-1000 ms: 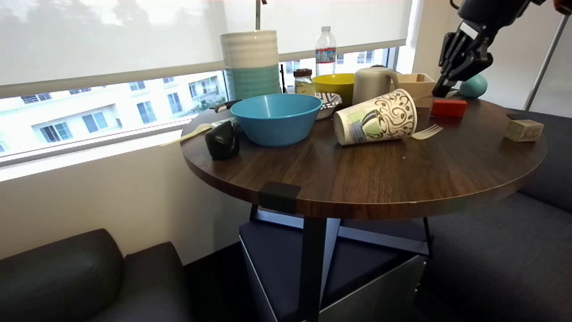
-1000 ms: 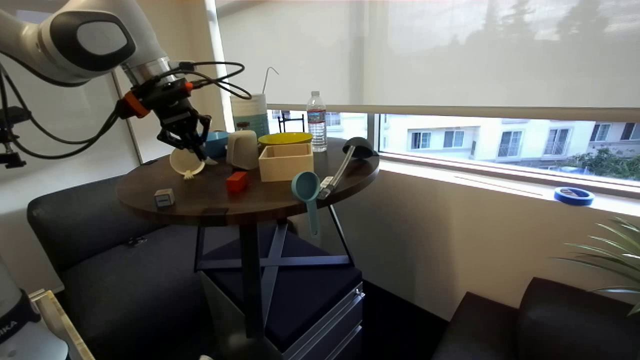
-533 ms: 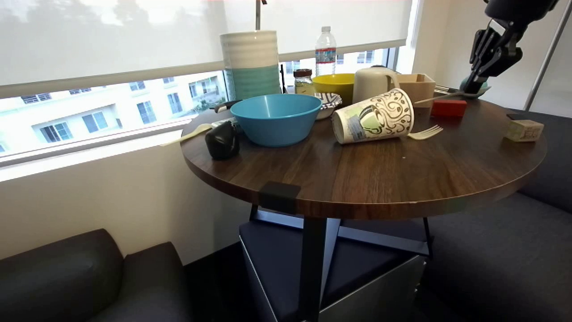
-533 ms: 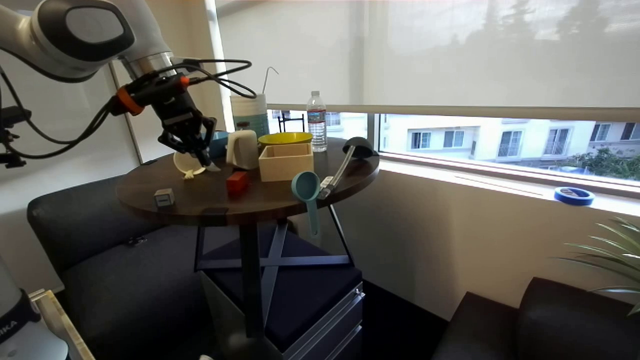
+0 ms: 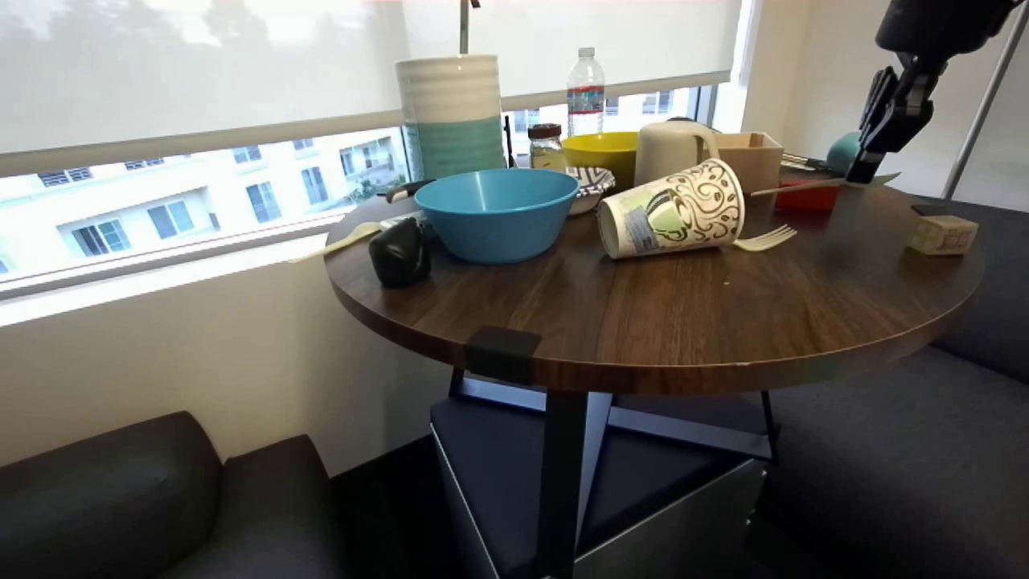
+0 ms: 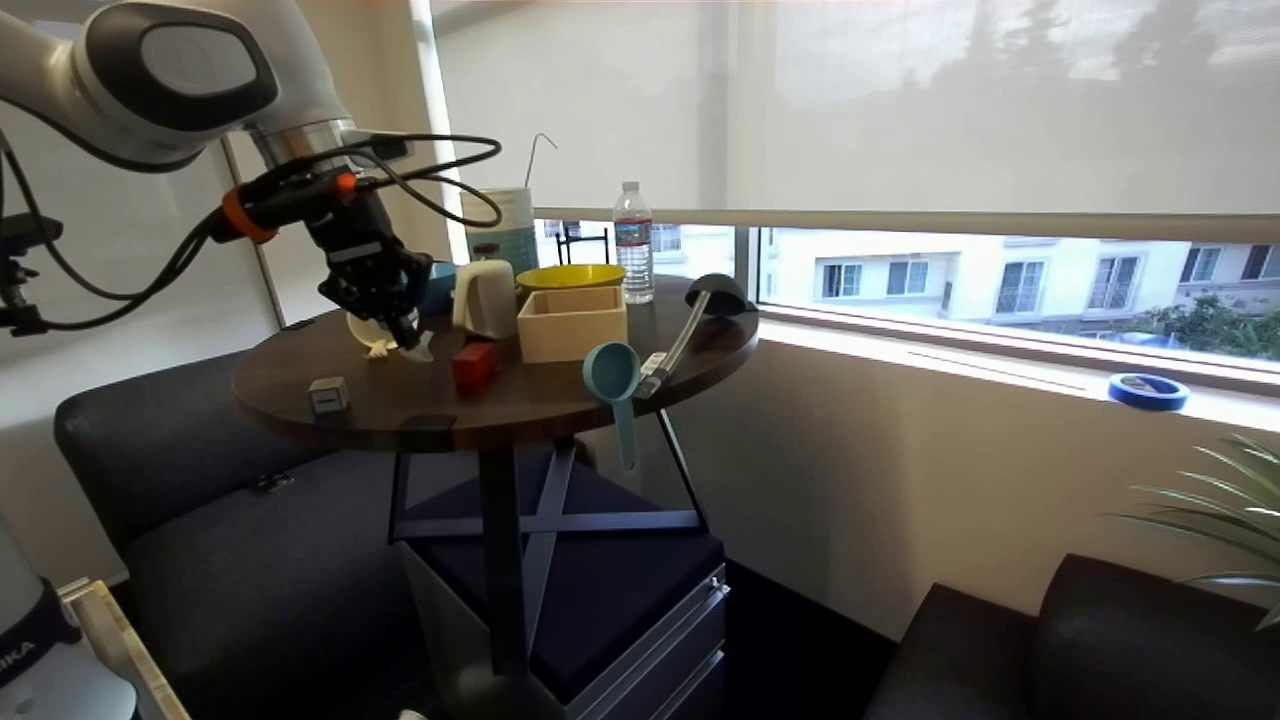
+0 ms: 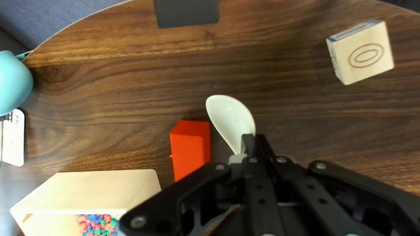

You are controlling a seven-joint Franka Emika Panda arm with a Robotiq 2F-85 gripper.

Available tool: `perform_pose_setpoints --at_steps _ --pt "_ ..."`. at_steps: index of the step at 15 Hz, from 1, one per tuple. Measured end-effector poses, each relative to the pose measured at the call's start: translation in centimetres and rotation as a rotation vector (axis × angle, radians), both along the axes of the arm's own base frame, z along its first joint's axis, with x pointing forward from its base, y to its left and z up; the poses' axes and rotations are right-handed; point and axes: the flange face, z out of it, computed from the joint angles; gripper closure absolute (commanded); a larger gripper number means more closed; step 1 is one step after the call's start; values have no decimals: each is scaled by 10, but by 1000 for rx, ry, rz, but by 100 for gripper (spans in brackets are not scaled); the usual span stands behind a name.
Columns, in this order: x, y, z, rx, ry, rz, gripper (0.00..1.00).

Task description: Remove the spoon and folk from the cup and put them on the table

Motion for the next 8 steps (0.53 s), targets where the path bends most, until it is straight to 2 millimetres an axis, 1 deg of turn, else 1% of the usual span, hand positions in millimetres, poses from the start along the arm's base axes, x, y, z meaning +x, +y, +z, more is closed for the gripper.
perform_pose_setpoints --at_steps 1,2,3,4,5,7,8 --pt "1 1 -3 4 3 -26 99" --pt "2 3 -6 6 8 -51 96" --pt "3 4 -9 8 13 -73 78" --pt "4 6 -13 9 20 -92 76" --pt "5 8 -17 10 27 -109 65" --pt "7 10 -23 12 42 -134 53" --pt "8 12 -27 13 48 -143 45"
